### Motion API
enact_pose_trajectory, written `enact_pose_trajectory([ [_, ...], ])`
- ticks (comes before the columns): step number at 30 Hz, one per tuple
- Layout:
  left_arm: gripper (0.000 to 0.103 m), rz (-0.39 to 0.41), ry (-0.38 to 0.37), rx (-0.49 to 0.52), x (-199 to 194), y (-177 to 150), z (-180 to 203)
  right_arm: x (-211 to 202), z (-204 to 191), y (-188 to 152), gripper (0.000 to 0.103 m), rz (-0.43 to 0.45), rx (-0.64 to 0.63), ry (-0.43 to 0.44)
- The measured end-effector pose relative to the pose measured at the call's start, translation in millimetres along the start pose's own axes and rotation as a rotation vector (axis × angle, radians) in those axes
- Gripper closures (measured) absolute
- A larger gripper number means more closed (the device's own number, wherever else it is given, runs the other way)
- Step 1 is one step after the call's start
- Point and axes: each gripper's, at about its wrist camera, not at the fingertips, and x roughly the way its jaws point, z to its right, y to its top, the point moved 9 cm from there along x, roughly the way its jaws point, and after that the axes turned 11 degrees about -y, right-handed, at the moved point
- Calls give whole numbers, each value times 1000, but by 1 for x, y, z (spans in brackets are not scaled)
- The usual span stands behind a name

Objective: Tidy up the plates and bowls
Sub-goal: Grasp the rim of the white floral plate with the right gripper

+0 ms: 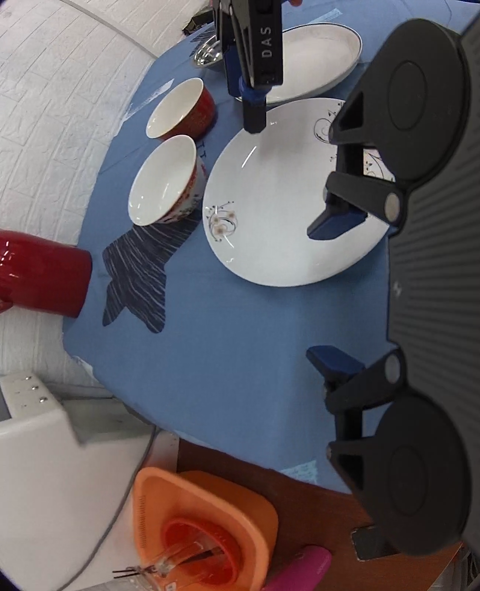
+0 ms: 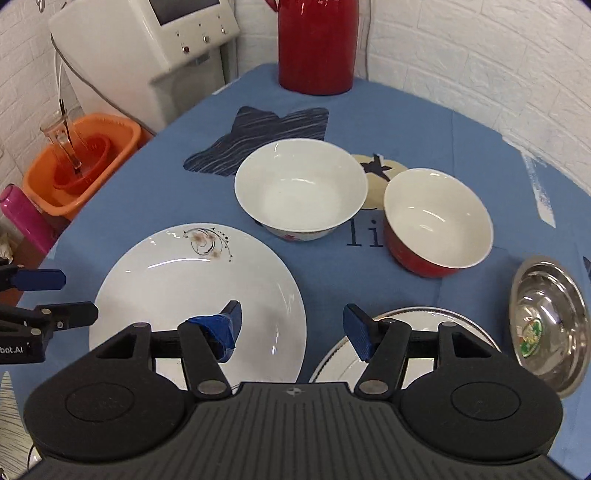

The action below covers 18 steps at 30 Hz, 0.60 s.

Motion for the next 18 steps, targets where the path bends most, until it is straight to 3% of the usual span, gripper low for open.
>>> enact_pose_trajectory([
  [3, 40, -24, -28, -3, 15, 2, 3, 18, -10, -3, 56, -57, 5, 72],
  [7, 40, -40, -46, -29, 29, 2, 1, 33, -19, -15, 53, -106, 15, 83],
  [12, 40, -45, -60, -24, 36, -2, 6, 31, -20, -15, 50, -80, 65, 86],
  [18, 40, -31, -52, -3, 39, -2, 12, 28, -24, -22, 43, -14, 19, 85],
])
